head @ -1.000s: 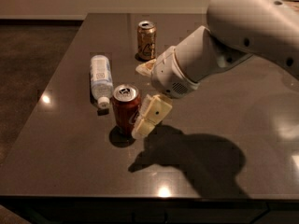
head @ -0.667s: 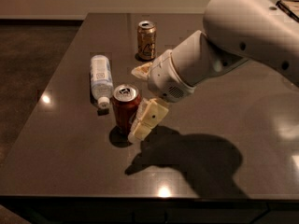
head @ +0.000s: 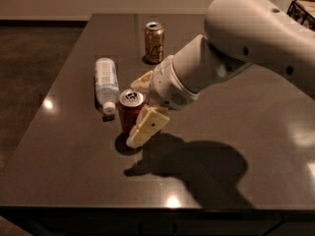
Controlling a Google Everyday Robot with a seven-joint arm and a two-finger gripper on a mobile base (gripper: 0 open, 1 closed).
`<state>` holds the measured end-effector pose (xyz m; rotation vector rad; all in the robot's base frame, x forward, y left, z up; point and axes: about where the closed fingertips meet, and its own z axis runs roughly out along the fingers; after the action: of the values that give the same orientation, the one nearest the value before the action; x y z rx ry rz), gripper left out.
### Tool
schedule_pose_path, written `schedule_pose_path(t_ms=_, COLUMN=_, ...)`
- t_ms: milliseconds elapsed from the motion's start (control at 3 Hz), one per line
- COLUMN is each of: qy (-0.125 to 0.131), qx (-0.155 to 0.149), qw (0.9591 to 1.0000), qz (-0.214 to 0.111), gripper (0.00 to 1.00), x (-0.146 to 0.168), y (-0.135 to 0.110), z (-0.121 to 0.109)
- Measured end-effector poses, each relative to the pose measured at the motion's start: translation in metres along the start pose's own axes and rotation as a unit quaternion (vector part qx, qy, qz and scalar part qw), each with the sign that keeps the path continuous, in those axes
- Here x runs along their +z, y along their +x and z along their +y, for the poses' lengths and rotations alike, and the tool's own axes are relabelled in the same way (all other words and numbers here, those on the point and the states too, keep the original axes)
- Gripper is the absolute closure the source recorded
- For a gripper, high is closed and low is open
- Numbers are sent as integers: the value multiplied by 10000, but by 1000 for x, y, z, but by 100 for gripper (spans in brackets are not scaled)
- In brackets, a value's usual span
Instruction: Knock coke can over
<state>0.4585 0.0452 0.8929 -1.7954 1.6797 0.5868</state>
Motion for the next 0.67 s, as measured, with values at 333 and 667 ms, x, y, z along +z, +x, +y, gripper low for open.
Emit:
schedule_pose_path(t_ms=333, qy=-41, qx=105, qw=9999, qz=22, gripper=41, x=-1, y=-3, z=-4)
schedule_pose_path(t_ms=667, qy=-68, qx=205, qw=9998, qz=36, gripper=65, x=-6, y=-6, z=-9)
